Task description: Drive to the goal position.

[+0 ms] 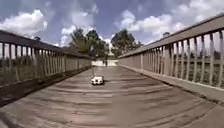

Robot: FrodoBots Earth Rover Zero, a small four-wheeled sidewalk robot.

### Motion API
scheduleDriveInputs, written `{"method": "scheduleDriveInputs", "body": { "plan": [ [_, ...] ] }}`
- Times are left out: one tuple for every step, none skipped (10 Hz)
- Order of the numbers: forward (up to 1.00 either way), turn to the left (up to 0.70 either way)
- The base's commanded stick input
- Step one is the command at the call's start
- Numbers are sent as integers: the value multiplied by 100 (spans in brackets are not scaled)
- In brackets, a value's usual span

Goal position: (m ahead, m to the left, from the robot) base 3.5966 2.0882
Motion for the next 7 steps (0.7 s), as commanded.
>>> {"method": "scheduleDriveInputs", "body": {
  "plan": [
    [85, 0],
    [85, 0],
    [85, 0],
    [85, 0],
    [85, 0],
    [85, 0],
    [85, 0]
  ]
}}
